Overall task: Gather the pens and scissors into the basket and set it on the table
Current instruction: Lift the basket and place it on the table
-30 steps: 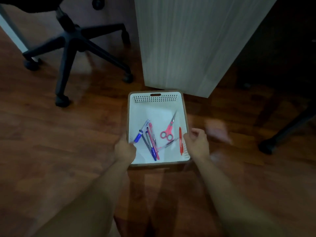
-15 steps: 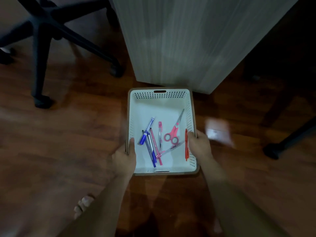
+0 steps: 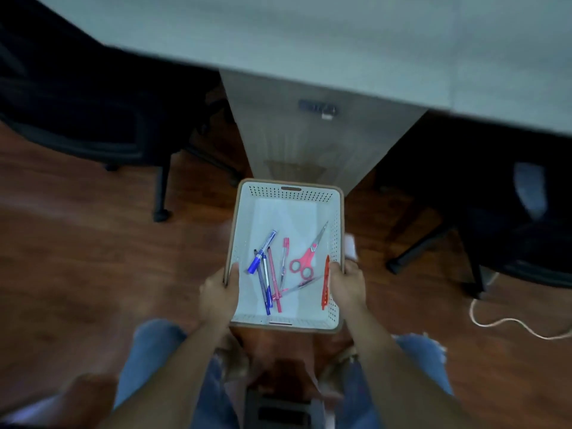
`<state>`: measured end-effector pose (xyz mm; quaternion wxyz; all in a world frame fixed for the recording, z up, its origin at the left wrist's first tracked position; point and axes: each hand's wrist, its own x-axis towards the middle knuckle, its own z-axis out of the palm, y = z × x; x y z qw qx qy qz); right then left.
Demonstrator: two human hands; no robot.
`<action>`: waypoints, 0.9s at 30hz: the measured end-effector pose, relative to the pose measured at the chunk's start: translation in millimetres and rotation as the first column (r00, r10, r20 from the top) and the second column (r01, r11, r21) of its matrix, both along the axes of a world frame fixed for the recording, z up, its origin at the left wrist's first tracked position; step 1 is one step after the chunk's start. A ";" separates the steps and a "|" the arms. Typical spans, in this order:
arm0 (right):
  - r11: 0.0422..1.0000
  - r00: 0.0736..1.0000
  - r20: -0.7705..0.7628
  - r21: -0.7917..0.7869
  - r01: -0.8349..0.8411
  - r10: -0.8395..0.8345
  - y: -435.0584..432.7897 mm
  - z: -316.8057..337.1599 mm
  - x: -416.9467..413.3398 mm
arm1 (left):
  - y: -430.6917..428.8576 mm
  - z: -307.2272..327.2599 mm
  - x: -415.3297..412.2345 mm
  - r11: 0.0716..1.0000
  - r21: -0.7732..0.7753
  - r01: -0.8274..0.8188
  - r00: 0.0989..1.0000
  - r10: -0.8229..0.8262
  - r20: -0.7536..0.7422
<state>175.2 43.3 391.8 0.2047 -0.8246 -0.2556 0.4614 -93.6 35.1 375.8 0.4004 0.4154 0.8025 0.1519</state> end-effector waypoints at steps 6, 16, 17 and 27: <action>0.998 0.999 0.033 0.068 0.005 -0.007 -6.7 220.0 -8.8 | 0.8 220.8 -10.4 0.999 0.042 -0.002 1.000 0.001 0.027; 0.993 0.997 0.012 0.093 0.069 -0.071 -10.4 424.7 -32.6 | 11.2 412.7 -48.2 0.988 0.078 0.136 0.974 -0.148 0.173; 0.991 0.996 0.009 0.097 0.092 -0.093 -8.0 429.9 -34.3 | 18.3 417.4 -51.1 0.983 0.092 0.158 0.968 -0.173 0.184; 0.903 0.908 -0.169 0.138 0.406 -0.383 28.7 445.9 -48.0 | 99.7 453.0 -62.8 0.946 0.178 0.272 0.891 -0.317 0.325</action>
